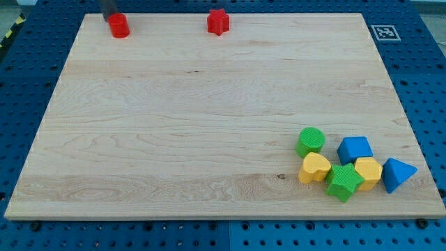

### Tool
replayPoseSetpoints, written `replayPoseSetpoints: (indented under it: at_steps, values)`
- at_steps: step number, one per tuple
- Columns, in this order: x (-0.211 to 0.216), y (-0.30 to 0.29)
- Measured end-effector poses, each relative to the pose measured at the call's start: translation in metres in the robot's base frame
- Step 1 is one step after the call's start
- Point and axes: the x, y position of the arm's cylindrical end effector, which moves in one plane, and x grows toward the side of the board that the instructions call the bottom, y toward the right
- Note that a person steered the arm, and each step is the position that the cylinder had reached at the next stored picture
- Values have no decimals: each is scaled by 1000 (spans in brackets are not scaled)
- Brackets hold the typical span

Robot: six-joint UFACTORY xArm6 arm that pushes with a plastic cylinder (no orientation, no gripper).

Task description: Push the red circle to the group of blocks

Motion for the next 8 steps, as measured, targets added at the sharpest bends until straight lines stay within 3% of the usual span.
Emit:
replayPoseSetpoints:
  at_steps: [8]
  values:
    - [75,60]
